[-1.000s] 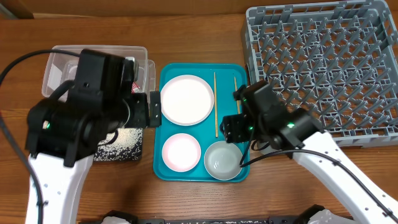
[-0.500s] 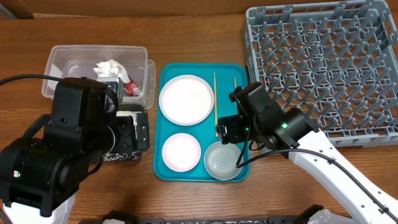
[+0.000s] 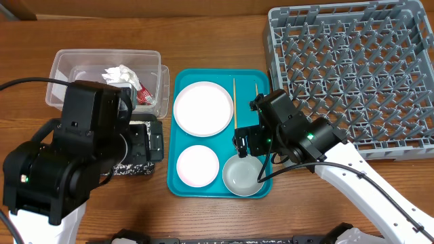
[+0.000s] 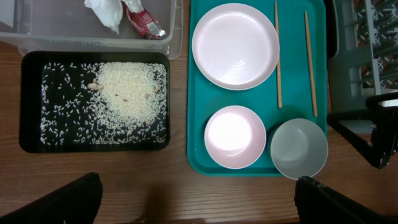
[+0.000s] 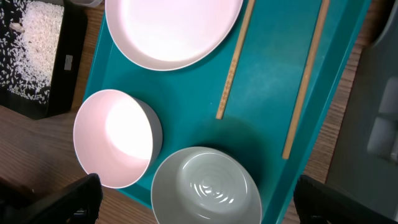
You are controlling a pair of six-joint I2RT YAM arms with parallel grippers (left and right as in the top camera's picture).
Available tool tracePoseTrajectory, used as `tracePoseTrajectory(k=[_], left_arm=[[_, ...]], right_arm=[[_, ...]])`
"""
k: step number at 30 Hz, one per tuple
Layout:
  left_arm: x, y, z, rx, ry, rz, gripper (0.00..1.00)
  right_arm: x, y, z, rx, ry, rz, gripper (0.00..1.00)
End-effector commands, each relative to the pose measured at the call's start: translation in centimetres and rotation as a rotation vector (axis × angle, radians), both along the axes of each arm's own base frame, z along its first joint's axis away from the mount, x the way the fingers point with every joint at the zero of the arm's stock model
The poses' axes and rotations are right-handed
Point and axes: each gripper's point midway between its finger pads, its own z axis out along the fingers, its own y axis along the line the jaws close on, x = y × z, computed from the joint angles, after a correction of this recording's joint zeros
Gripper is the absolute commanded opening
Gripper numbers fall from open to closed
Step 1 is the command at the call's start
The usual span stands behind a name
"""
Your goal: Sort waste into correct bins and load items into the dishwasher
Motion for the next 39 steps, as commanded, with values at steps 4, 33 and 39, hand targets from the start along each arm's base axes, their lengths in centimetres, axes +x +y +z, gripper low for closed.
tracePoseTrajectory(k=[4, 33, 39], left_arm=[[0.1, 0.0, 0.0, 0.007, 0.001, 0.006, 1.0], [1.8, 1.4, -6.7, 0.027, -1.042, -0.116, 1.0], [1.5, 1.4, -11.3, 0.029, -1.07, -0.114, 1.0]], right_arm=[[-0.1, 0.2, 0.0, 0.002, -0.002, 0.002, 1.0], [-0.1, 0.2, 0.0, 0.001, -0.002, 0.002, 1.0], [-0.1, 0.2, 0.0, 0.002, -0.002, 0.002, 1.0]])
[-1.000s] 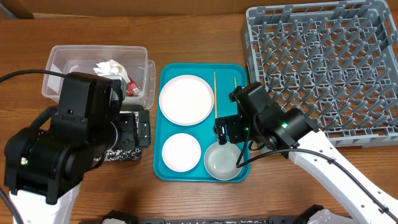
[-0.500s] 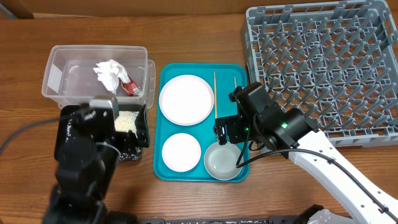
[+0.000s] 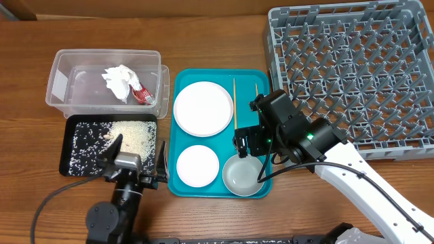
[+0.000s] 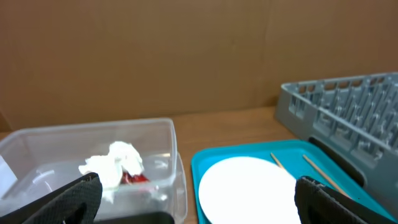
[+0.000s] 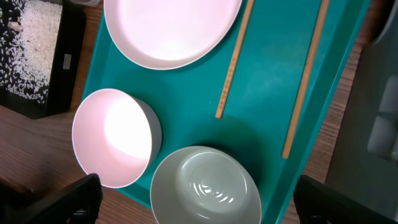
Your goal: Sort waste into correct bins and load items into the dishwasher
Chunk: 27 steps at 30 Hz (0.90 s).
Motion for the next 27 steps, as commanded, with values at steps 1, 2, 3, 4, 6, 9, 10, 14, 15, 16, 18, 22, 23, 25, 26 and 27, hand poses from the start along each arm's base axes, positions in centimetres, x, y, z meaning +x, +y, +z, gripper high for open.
tracePoseTrajectory(k=[1, 2, 3, 4, 6, 9, 10, 14, 15, 16, 18, 22, 23, 25, 26, 27], left_arm=[[0.0, -0.1, -2.3, 0.022, -0.029, -0.008, 1.0], [0.3, -0.2, -3.3, 0.022, -0.022, -0.011, 1.0], [0.5, -0.4, -4.0, 0.02, -0.017, -0.021, 1.0], [0.8, -0.8, -5.3, 0.02, -0.014, -0.042, 1.0], [0.9, -1.1, -6.4, 0.017, 0.001, -0.061, 1.0], [0.8, -1.5, -6.6, 0.017, 0.009, -0.081, 1.0], [0.8, -1.5, -6.7, 0.018, 0.011, -0.081, 1.0], [0.8, -1.4, -7.4, 0.021, 0.039, -0.08, 1.0], [0.8, -1.5, -7.4, 0.021, 0.04, -0.081, 1.0], [0.8, -1.5, -7.4, 0.02, 0.04, -0.081, 1.0], [0.8, -1.5, -7.4, 0.02, 0.04, -0.081, 1.0], [0.8, -1.5, -7.4, 0.02, 0.04, -0.081, 1.0], [0.8, -1.5, -7.4, 0.02, 0.04, -0.081, 1.0], [0.8, -1.4, -7.4, 0.02, 0.04, -0.08, 1.0], [0.8, -1.4, -7.4, 0.02, 0.04, -0.08, 1.0], [0.8, -1.4, -7.4, 0.02, 0.04, -0.08, 1.0]], right_arm=[[0.0, 0.2, 0.2, 0.004, -0.005, 0.002, 1.0], [0.0, 0.2, 0.2, 0.004, -0.005, 0.002, 1.0], [0.0, 0.2, 0.2, 0.004, -0.005, 0.002, 1.0], [0.0, 0.2, 0.2, 0.004, -0.005, 0.002, 1.0], [0.0, 0.2, 0.2, 0.004, -0.005, 0.002, 1.0], [0.0, 0.2, 0.2, 0.004, -0.005, 0.001, 1.0], [0.0, 0.2, 0.2, 0.004, -0.005, 0.002, 1.0], [0.0, 0.2, 0.2, 0.004, -0.005, 0.002, 1.0], [0.0, 0.2, 0.2, 0.004, -0.005, 0.002, 1.0], [0.0, 0.2, 0.2, 0.004, -0.005, 0.002, 1.0], [0.0, 0.2, 0.2, 0.004, -0.005, 0.001, 1.0], [0.0, 0.2, 0.2, 0.004, -0.005, 0.002, 1.0], [0.0, 0.2, 0.2, 0.004, -0.005, 0.002, 1.0], [0.0, 0.2, 0.1, 0.003, -0.005, 0.002, 1.0], [0.0, 0.2, 0.2, 0.004, -0.005, 0.002, 1.0], [0.0, 0.2, 0.2, 0.004, -0.005, 0.002, 1.0]])
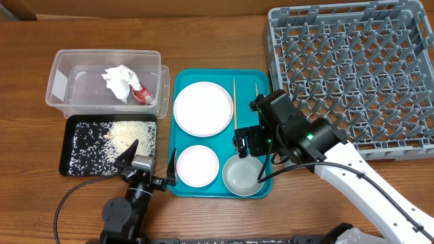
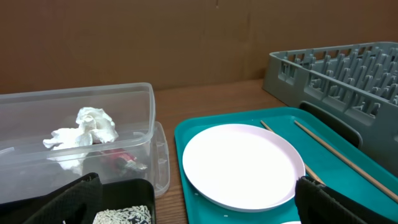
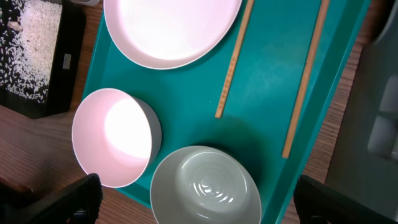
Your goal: Sort waste into correct bins and load items into the dishwasher
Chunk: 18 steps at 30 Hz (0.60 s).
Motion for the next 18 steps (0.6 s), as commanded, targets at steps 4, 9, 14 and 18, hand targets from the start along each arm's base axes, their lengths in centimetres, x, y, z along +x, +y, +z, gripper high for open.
tracePoseTrajectory(k=[4, 9, 14, 18], left_arm=[[-0.1, -0.1, 0.0, 0.01, -0.006, -0.012, 1.0], [-0.1, -0.1, 0.0, 0.01, -0.007, -0.012, 1.0], [-0.1, -0.1, 0.0, 0.01, -0.007, -0.012, 1.0], [-0.1, -0.1, 0.0, 0.01, -0.007, -0.012, 1.0]], right_arm=[[0.0, 0.2, 0.2, 0.005, -0.005, 0.002, 1.0], [0.9, 0.9, 0.8, 0.033, -0.05, 0.009, 1.0], [-2.5, -0.1, -2.0, -0.023, 0.11, 0.039, 0.84], [-4.1, -1.6, -5.7, -0.104, 0.186, 0.029, 0.73]])
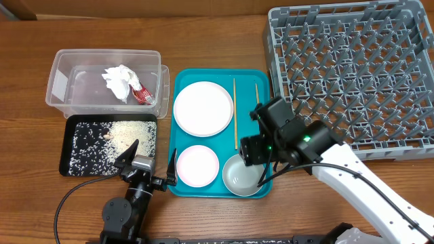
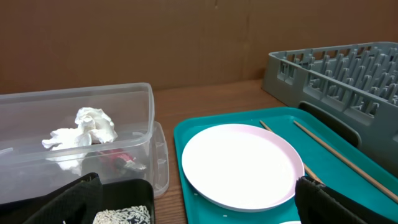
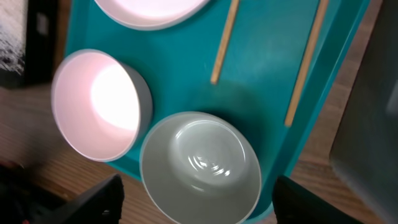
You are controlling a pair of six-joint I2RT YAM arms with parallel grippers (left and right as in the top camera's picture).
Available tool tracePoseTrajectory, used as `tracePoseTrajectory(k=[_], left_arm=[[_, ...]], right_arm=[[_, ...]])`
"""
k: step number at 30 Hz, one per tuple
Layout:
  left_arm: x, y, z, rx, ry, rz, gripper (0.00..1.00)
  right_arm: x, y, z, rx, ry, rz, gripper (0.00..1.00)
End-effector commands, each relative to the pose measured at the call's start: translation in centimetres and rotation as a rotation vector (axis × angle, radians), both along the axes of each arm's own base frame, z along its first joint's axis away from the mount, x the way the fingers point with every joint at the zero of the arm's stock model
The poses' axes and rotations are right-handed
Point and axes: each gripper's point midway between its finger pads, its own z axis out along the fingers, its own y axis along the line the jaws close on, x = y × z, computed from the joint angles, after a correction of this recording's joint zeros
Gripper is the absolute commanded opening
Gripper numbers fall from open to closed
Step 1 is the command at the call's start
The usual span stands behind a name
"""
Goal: Sort waste into correct bins and load items into the dishwasher
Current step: 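Grasp the grey bowl rim with the right gripper, then lift the grey bowl into the dish rack and release it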
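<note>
A teal tray holds a white plate, a pink bowl, a grey bowl and two wooden chopsticks. My right gripper hangs open just above the grey bowl, one finger on each side of it. Nothing is in its grasp. Low at the table's front left, my left gripper is open and faces the plate. The grey dish rack stands at the back right.
A clear bin at the back left contains a crumpled tissue and a red wrapper. In front of it lies a black tray with spilled rice. The dish rack's edge is close to my right wrist.
My right gripper has come down and toward the table's front, so the grey bowl now sits between its fingers in the wrist view. The left arm has not moved.
At first my left arm was high over the black rice tray, looking down. Then it was low at the table's front left, facing the bin and plate, and it stays there. My right gripper hovered open above the tray throughout and is now closer to the grey bowl.
</note>
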Motion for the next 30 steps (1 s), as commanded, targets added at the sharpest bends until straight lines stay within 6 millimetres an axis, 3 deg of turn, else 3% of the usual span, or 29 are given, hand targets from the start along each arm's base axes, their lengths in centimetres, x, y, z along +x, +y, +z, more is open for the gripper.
tracePoseTrajectory(k=[1, 7, 9, 11, 14, 15, 20, 23, 30], left_arm=[[-0.1, -0.1, 0.0, 0.01, -0.007, -0.009, 1.0], [-0.1, -0.1, 0.0, 0.01, -0.007, -0.009, 1.0], [-0.1, -0.1, 0.0, 0.01, -0.007, -0.009, 1.0], [-0.1, -0.1, 0.0, 0.01, -0.007, -0.009, 1.0], [-0.1, -0.1, 0.0, 0.01, -0.007, -0.009, 1.0], [-0.1, -0.1, 0.0, 0.01, -0.007, -0.009, 1.0], [-0.1, -0.1, 0.0, 0.01, -0.007, -0.009, 1.0], [-0.1, -0.1, 0.0, 0.01, -0.007, -0.009, 1.0], [-0.1, -0.1, 0.0, 0.01, -0.007, -0.009, 1.0]], right_arm=[[-1.7, -1.1, -3.9, -0.067, 0.084, 0.001, 0.72], [-2.8, -2.0, -8.3, -0.08, 0.098, 0.0, 0.67], [-2.9, -2.1, -9.0, -0.079, 0.092, 0.0, 0.6], [-2.7, -2.3, -9.2, -0.091, 0.079, -0.007, 0.49], [-2.5, -2.2, -9.0, -0.089, 0.072, -0.008, 0.14], [-2.1, -2.1, -8.3, -0.089, 0.06, -0.011, 0.04], [0.5, -2.2, -4.0, -0.12, -0.054, -0.047, 0.04], [2.5, -4.9, -0.6, -0.243, -0.163, -0.159, 0.04], [7.4, -11.9, 10.2, -0.494, -0.581, -0.501, 0.04]])
